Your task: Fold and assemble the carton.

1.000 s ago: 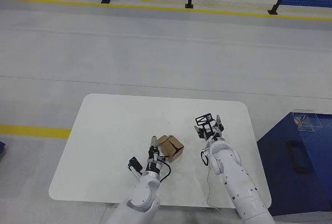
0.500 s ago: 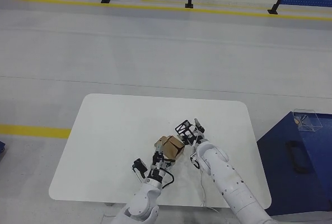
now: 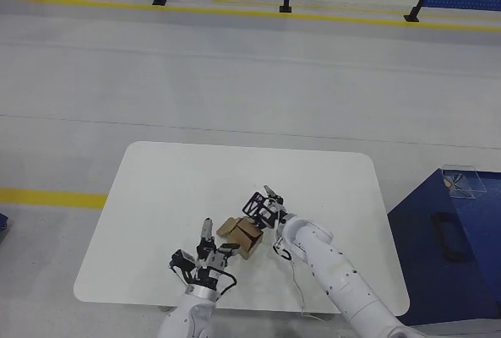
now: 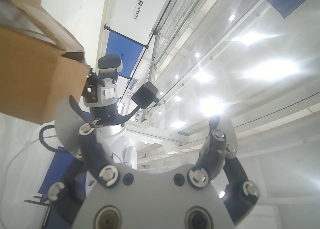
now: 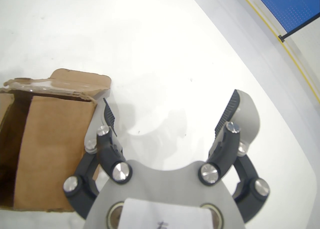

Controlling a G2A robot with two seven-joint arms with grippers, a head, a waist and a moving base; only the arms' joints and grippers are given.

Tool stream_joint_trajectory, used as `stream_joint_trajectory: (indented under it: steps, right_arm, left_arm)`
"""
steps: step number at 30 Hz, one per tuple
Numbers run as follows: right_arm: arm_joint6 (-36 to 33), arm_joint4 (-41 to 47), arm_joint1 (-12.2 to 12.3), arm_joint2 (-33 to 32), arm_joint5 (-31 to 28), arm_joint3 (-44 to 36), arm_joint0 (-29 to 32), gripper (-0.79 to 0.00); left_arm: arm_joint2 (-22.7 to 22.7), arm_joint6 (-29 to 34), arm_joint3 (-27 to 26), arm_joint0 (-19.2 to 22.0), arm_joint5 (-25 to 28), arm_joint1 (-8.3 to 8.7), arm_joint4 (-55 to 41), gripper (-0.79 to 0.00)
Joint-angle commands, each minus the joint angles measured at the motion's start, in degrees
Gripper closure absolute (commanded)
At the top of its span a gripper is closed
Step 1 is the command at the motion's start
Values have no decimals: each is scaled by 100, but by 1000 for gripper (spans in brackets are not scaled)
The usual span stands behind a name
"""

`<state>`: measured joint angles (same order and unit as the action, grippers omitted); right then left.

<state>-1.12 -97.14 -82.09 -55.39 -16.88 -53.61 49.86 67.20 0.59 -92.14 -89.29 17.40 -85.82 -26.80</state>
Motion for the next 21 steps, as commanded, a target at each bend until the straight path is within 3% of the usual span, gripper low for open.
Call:
stream_joint_trajectory:
  steps: [1, 5, 9, 15, 21]
  right_arm:
    - [40, 15, -17, 75, -98, -74, 30, -785]
    - [143, -3, -20, 137, -209, -221, 111, -785]
    - [-36, 422, -31, -153, 449, -384, 185, -785]
    - [-496, 986, -9, -605, 1249, -993, 541, -785]
    - [-656, 1130, 1, -684, 1236, -1106, 623, -785]
  left_arm:
    - [123, 66, -294, -204, 43, 30, -6, -785]
    - [335, 144, -823, -626, 149, 87, 116, -785]
    - [389, 59, -912, -691, -196, 109, 267, -785]
    - [188, -239, -653, -590, -1173, 126, 1002, -785]
    - [-226, -636, 23, -140, -1273, 35, 1177, -785]
